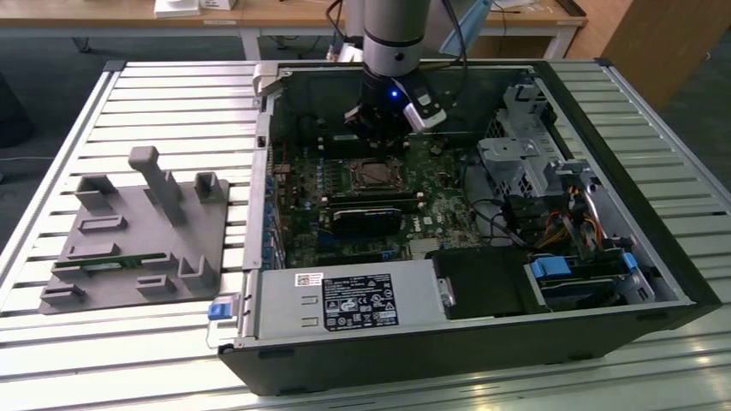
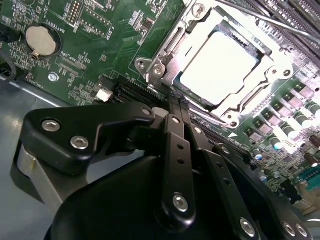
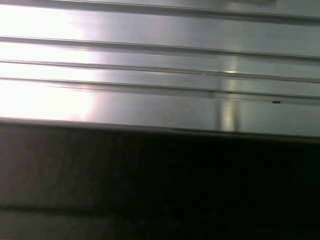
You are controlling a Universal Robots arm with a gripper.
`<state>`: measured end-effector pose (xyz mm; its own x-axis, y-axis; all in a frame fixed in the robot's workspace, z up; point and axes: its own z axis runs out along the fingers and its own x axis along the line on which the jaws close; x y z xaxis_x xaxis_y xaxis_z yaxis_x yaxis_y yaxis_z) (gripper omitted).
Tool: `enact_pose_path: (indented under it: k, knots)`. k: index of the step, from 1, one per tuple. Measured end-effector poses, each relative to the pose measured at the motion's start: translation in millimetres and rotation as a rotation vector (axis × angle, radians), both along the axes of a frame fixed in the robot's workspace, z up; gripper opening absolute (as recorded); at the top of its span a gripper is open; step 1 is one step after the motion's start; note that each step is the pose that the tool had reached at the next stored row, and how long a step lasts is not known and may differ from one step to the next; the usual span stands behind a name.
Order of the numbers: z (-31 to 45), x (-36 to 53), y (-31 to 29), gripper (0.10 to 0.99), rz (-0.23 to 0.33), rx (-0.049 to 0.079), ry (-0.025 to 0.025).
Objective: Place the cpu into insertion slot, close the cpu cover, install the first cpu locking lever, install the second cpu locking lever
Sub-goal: 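Install the first cpu locking lever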
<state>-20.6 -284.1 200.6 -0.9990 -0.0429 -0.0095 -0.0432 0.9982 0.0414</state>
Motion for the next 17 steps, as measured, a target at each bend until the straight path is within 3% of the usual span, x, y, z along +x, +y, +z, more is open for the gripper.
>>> enact_pose_path:
  k: [17]
  knots:
    - [-1.8,2.0,2.1,0.118,0.000,-0.013,0.0001]
